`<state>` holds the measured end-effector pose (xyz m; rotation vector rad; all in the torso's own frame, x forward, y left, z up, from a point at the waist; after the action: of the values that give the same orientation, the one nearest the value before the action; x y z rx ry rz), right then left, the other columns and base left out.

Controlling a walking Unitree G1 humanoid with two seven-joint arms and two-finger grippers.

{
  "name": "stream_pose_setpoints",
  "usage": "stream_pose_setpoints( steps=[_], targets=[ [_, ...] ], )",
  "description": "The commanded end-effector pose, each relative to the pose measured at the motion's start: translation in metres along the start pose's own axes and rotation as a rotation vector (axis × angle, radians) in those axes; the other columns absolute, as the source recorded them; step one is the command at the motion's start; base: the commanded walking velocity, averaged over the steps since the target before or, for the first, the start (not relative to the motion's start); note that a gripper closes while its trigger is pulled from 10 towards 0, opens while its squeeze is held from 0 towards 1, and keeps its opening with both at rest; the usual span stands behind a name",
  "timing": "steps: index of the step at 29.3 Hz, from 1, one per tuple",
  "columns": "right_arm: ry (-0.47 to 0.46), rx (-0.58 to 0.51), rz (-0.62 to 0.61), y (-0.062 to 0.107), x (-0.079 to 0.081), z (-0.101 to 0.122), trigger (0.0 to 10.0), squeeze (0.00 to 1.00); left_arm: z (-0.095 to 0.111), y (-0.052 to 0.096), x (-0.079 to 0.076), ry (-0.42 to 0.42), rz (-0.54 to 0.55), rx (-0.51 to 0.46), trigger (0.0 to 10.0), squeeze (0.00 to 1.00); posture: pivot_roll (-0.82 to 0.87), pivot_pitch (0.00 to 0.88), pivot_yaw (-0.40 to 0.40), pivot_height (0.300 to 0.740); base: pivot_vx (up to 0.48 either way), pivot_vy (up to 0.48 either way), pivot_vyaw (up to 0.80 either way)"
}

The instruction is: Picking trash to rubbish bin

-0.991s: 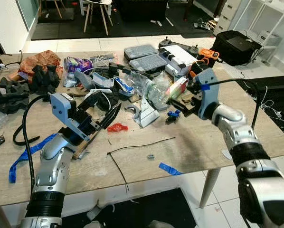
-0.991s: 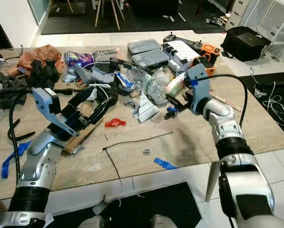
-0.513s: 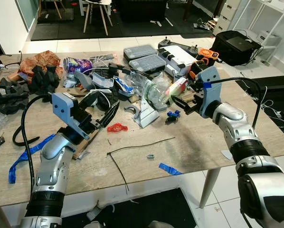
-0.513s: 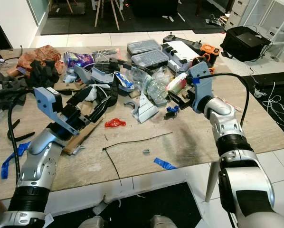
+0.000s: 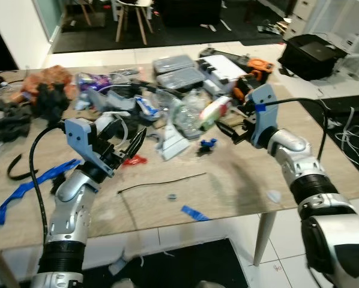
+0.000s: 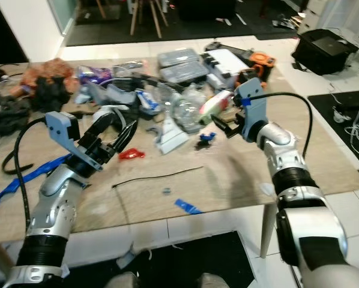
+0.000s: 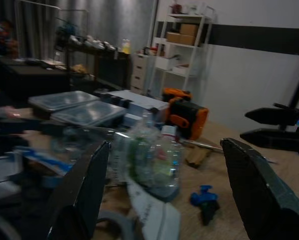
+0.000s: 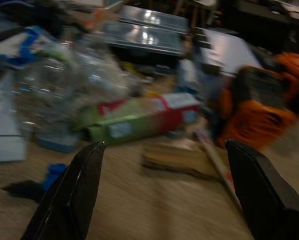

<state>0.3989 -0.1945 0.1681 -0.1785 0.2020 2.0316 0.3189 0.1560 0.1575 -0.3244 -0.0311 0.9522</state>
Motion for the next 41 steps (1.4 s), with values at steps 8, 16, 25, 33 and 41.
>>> stream_pose_setpoints(
  steps=[8, 16, 25, 33, 41],
  targets=[
    [0.005, -0.011, 0.010, -0.0030, 0.0028, 0.0029, 10.0, 0.00, -0.0069, 0.0020, -0.0009, 0.007, 0.008, 0.028, 10.0, 0.00, 0.01, 0.000, -0.050, 0.740, 0.000, 0.000, 0.00],
    [0.006, -0.010, 0.021, -0.0036, 0.0055, 0.0012, 10.0, 0.00, -0.0065, 0.0003, -0.0010, 0.002, 0.019, 0.020, 10.0, 0.00, 0.01, 0.000, -0.052, 0.740, 0.000, 0.000, 0.00],
    [0.013, -0.024, 0.096, -0.0015, 0.0119, 0.0011, 10.0, 0.00, -0.0064, 0.0010, -0.0021, 0.007, 0.016, 0.006, 10.0, 0.00, 0.01, 0.000, -0.053, 0.740, 0.147, 0.000, 0.24],
    [0.011, -0.029, 0.100, -0.0006, 0.0104, 0.0022, 10.0, 0.00, -0.0055, 0.0010, -0.0021, 0.009, 0.011, 0.002, 10.0, 0.00, 0.01, 0.000, -0.051, 0.740, 0.415, 0.000, 0.78],
    [0.016, -0.004, 0.054, -0.0009, 0.0052, 0.0003, 10.0, 0.00, -0.0052, 0.0018, -0.0044, 0.014, -0.006, -0.003, 10.0, 0.00, 0.01, 0.000, -0.051, 0.740, 0.480, 0.000, 0.00]
  ],
)
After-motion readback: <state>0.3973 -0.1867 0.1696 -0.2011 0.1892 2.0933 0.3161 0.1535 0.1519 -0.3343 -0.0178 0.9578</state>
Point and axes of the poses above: a point about 5 cm out from each wrist's last joint towards the gripper, its own y axis pointing back from the gripper into the wrist, its own z axis along the axis of the wrist's last joint, x = y × z, the point moved 2 cm from there along -y, pointing out of the wrist towards the gripper, and after that the axes turned 1 degree about y, right-handed, at the moved point
